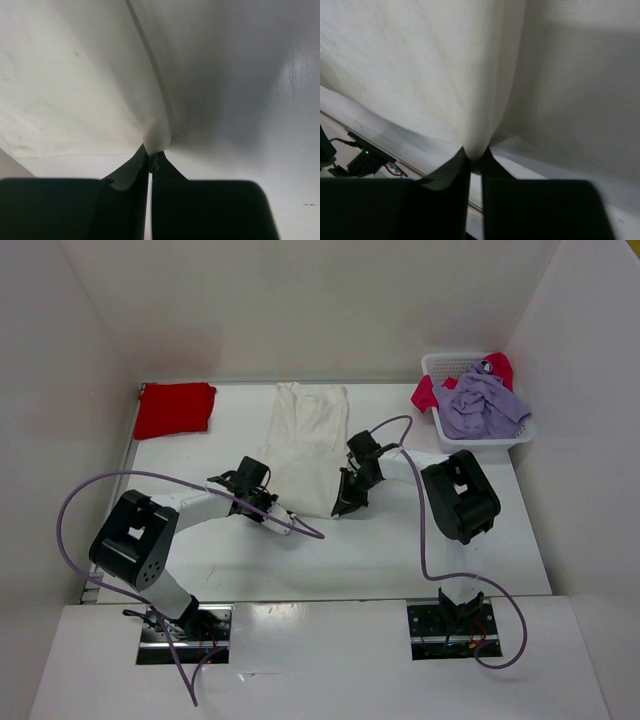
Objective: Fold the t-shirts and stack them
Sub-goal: Grab one side of the 2/3 rectangular tshirt with both arms, then fold the long partially folded tshirt into a neat square
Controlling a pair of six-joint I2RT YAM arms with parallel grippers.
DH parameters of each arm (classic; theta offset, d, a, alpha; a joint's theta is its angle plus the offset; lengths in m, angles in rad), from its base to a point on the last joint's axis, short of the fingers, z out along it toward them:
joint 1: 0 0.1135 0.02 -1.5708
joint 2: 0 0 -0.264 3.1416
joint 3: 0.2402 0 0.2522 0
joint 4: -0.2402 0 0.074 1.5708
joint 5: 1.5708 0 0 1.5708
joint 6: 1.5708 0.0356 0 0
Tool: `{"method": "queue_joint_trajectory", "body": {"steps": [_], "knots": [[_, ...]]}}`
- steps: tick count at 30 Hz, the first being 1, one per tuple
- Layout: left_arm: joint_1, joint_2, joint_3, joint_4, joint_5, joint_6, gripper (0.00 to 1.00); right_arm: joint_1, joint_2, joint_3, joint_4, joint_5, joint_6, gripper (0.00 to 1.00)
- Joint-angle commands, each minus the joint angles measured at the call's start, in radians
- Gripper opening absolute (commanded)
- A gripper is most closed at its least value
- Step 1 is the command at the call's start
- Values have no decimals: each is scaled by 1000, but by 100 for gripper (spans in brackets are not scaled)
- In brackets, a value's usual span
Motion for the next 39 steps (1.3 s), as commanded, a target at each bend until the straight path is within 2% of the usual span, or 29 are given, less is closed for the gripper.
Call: {"method": "queue_joint_trajectory", "body": {"steps": [1,2,6,10,16,20,24,27,32,33,35,38,39], "knots": [[-3,15,17,-33,56,-39,0,11,49,-32,6,5,-15,4],[-12,15,31,-50,56,-39,0,-1,49,-32,6,5,-15,0],[-38,-32,44,-176,56,-59,0,-10,-22,-44,-35,5,-58,0],[-145,-117,44,-333,56,-195,0,4,-86,-89,-116,-6,-82,0],[-306,-273,53,-578,120,-390,0,120,-255,-246,-168,-53,-46,0],[-360,-380,76,-693,129,-467,0,227,-351,-270,-224,-53,7,0],[-379,-433,146,-883,183,-455,0,302,-459,-279,-283,-53,66,0],[-392,-483,182,-958,197,-458,0,329,-558,-291,-334,-78,115,0],[-393,-516,278,-1033,264,-510,0,339,-677,-232,-366,-145,172,0],[-362,-516,300,-1034,326,-524,0,339,-677,-212,-366,-146,172,0],[-322,-479,362,-1034,365,-558,0,339,-643,-161,-376,-159,159,0],[-203,-398,421,-1034,416,-570,0,307,-567,-129,-376,-178,100,0],[-116,-363,421,-1034,446,-570,0,278,-547,-110,-376,-191,61,0]]}}
